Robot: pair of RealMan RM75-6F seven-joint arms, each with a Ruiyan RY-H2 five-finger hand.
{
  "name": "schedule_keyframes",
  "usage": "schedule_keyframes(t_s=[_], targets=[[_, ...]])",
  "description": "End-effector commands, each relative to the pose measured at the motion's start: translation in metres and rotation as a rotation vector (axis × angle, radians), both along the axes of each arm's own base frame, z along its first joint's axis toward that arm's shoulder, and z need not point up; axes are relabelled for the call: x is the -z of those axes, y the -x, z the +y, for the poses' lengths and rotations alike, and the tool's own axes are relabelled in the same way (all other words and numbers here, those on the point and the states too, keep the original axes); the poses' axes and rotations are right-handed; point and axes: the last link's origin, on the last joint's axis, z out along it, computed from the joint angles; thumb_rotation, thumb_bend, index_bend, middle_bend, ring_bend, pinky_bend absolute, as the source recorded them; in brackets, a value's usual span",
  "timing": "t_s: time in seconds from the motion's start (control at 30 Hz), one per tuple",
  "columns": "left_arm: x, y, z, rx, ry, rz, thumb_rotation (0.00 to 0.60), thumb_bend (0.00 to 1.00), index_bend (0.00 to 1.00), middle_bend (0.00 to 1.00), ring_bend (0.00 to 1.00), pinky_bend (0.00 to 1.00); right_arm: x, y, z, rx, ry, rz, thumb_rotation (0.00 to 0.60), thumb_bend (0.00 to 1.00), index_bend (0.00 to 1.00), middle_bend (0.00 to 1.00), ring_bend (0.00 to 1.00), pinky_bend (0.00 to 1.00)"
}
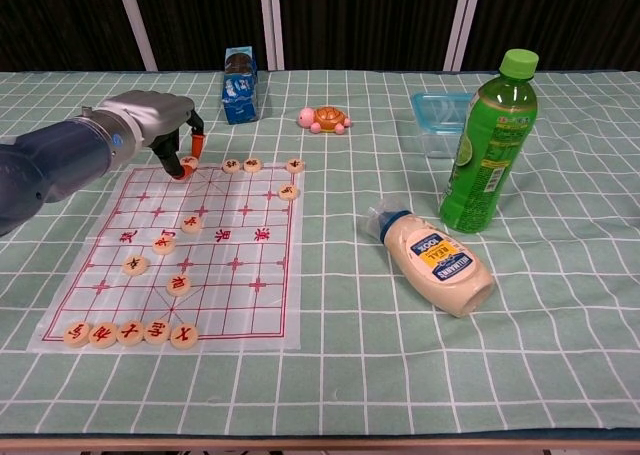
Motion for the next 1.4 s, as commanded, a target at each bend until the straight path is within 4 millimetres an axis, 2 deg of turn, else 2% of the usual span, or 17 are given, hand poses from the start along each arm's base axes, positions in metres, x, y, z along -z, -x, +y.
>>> schedule_keyframes(t_s=[0.03,0.6,0.93,1.23,1.3,1.4], targets=[[0.002,0.0,0.001,0.0,0.002,0.001,0.6,0.36,0.51,1.0,0.97,1.0,0.0,0.0,0.0,0.001,0.0,0.0,0.6,0.31,0.0,0.0,0.0,0.0],[0.007,-0.001,0.006,0.003,0.005,-0.007,0.6,0.36,0.49,1.0,0.96,1.0,-0.001,0.0,0.0,-0.008,0.011,0.009,0.6,0.31,0.0,0.0,0.0,0.0],[0.005,0.0,0.007,0.008,0.0,0.001,0.6,0.26,0.38,1.0,0.95,1.0,-0.001,0.0,0.0,-0.011,0.013,0.01,0.6,0.31,0.0,0.0,0.0,0.0],[-0.004,0.0,0.007,0.008,-0.019,-0.026,0.6,0.25,0.32,1.0,0.93,1.0,-0.001,-0.001,0.001,-0.012,0.014,0.011,0.6,0.31,0.0,0.0,0.0,0.0],[-0.01,0.0,0.006,0.011,-0.039,-0.051,0.6,0.24,0.32,0.96,0.9,0.99,-0.001,-0.001,0.001,-0.013,0.014,0.013,0.6,0.31,0.0,0.0,0.0,0.0],[-0.024,-0.001,0.003,0.024,-0.077,-0.1,0.6,0.21,0.26,0.83,0.78,0.92,-0.001,-0.001,0.001,-0.015,0.012,0.016,0.6,0.31,0.0,0.0,0.0,0.0]])
